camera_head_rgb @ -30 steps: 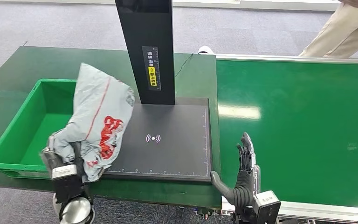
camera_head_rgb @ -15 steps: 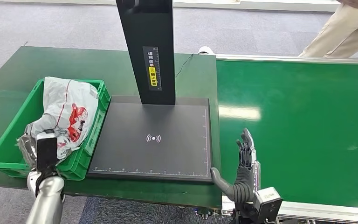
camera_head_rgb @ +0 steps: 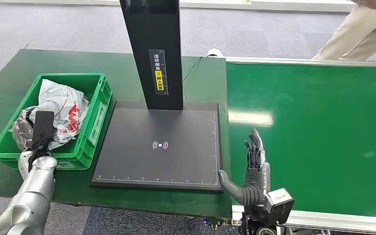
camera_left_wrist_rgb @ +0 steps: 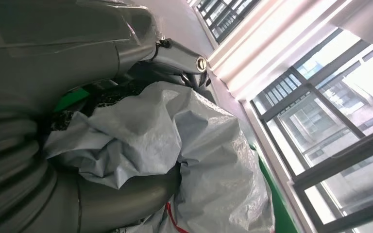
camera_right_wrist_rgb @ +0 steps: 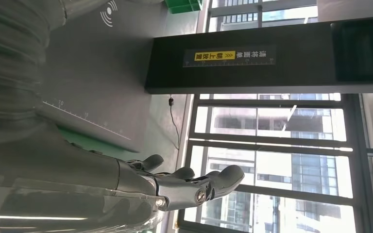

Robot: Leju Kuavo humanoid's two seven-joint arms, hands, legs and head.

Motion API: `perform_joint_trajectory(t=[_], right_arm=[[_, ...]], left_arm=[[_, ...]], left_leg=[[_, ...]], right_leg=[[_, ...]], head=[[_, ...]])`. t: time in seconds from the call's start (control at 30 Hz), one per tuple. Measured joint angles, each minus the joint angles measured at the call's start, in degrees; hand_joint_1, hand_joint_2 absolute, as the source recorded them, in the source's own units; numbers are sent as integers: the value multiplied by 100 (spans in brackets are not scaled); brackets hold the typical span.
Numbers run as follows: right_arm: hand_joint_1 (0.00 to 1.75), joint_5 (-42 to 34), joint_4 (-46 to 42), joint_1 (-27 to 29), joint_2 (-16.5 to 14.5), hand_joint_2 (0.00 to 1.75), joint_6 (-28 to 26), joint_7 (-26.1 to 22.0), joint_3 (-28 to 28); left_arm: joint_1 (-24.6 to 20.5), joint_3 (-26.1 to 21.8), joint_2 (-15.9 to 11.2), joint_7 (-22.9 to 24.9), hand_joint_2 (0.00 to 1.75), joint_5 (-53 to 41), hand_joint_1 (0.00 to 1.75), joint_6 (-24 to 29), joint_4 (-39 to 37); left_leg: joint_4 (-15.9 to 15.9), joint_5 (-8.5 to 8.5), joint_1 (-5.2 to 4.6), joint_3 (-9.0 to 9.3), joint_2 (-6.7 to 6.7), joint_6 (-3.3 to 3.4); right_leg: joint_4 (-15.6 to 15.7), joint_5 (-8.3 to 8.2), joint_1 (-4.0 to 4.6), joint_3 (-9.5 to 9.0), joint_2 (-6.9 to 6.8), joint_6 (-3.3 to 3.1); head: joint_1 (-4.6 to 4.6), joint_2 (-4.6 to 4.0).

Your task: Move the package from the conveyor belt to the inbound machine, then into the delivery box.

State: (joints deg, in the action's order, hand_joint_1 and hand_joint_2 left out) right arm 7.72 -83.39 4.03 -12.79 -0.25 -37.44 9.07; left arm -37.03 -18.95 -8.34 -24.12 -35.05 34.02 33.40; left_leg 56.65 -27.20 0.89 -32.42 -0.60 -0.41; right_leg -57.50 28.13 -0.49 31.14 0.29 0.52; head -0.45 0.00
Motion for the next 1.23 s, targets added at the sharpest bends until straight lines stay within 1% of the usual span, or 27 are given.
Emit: perform_joint_trajectory(t=[0.1, 0.37, 0.43, 0.53, 0.67, 0.83, 1.0, 1.07, 1.13, 1.2, 1.23], right_arm=[[0, 5, 36, -17, -14, 175, 16, 0, -15], [0, 19, 81, -42, -51, 175, 53, 0, -72], [0, 31, 82, -38, -59, 175, 60, 0, -88], [0, 59, 80, -16, -80, 175, 64, 0, -124], [0, 98, 80, 23, -99, 175, 79, 2, -167], [0, 120, 82, 45, -111, 175, 95, 2, -206], [0, 120, 82, 71, -111, 175, 106, -2, -244], [0, 120, 80, 79, -111, 175, 111, -4, -257], [0, 120, 76, 104, -117, 175, 118, -3, -281], [0, 120, 65, 143, -124, 175, 125, 1, -320], [0, 120, 63, 153, -126, 175, 127, 1, -331]], left_arm=[[19, -164, -64, -123, 175, 90, 1, -58, -48], [200, -580, -190, -367, 175, 318, 0, -183, 65], [329, -655, -191, -413, 175, 334, 0, -231, 224], [642, -698, -158, -381, 175, 212, 0, -311, 575], [993, -654, -60, -226, 175, -89, 0, -397, 975], [1050, -484, -2, -72, 175, -380, 0, -575, 1241], [1112, -313, 13, -24, 175, -664, 0, -673, 1468], [1290, -199, 38, 95, 175, -963, 0, -759, 1749], [1656, -48, 134, 371, 175, -1340, 0, -878, 2279], [2124, 146, 287, 684, 175, -1654, 0, -945, 2970], [2242, 198, 328, 758, 175, -1718, 0, -953, 3147]], left_leg=[[0, 0, 0, -6, 0, 0], [0, -1, 0, -8, 10, -1], [0, -2, 0, -8, 13, -2], [0, -3, 0, -9, 21, -4], [0, -4, 0, -18, 20, -4], [0, -3, 0, -18, 20, -4], [0, -3, 0, -18, 20, -4], [0, -4, 0, -19, 24, -5], [0, -9, -1, -19, 30, -7], [0, -16, -2, -20, 32, -9], [0, -17, -3, -21, 32, -8]], right_leg=[[0, 0, 0, 5, 1, 0], [0, 0, 0, 10, 12, 0], [0, 0, 0, 13, 14, 0], [0, 1, 0, 21, 18, -1], [0, 1, 0, 28, 16, -1], [0, -1, -1, 26, 16, -2], [0, -3, 0, 28, 18, -4], [0, -3, 0, 29, 22, -4], [0, -2, -1, 32, 30, -4], [1, 0, -2, 32, 34, -3], [1, 1, -3, 32, 34, -2]], head=[[0, 0], [0, 0], [0, 0], [0, 0], [1, 0], [1, 0], [1, 0], [1, 0], [0, 0], [3, 0], [4, 0]])
